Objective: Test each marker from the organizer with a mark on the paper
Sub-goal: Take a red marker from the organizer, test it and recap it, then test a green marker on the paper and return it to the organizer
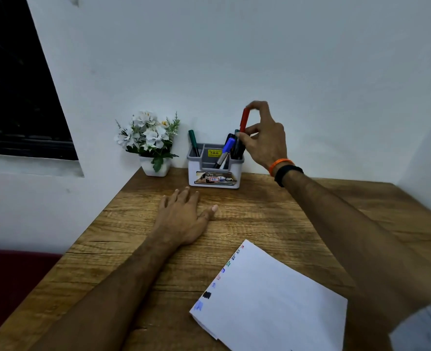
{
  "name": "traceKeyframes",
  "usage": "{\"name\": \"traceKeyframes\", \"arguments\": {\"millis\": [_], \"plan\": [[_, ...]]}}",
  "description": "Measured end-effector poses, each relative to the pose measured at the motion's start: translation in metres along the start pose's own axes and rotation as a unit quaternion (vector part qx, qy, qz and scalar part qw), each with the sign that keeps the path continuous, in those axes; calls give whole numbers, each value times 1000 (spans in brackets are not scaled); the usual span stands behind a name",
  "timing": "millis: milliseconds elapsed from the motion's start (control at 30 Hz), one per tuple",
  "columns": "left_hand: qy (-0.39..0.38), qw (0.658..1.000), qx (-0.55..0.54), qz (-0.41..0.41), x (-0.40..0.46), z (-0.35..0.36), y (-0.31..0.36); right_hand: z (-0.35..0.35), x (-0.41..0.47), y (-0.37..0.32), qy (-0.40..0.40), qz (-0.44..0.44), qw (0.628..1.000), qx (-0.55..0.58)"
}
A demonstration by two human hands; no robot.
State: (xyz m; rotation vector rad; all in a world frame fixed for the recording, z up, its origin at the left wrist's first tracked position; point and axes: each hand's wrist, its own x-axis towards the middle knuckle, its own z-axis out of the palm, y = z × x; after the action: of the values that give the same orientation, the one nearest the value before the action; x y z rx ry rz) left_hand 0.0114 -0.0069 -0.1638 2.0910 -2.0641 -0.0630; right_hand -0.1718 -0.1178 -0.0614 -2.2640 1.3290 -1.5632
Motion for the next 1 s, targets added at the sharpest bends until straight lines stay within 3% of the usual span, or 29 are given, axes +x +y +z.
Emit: {"name": "traceKeyframes", "arguments": {"millis": [200, 367, 600, 800, 1000], "plan": [[-1, 1000, 1, -1, 1, 1, 0, 5, -8, 8, -52, 3, 997, -48], [-6, 1000, 1, -1, 1, 0, 0, 1, -10, 7, -51, -7, 997, -60], [-8, 1000, -12, -6, 0, -1, 0, 4, -12, -19, 50, -49, 998, 4], [32, 999, -15, -39, 3, -13, -18, 36, -7, -45, -45, -41, 998, -2], [7, 998, -12, -63, 2, -7, -32, 70, 16, -54, -156, 7, 985, -74]]}}
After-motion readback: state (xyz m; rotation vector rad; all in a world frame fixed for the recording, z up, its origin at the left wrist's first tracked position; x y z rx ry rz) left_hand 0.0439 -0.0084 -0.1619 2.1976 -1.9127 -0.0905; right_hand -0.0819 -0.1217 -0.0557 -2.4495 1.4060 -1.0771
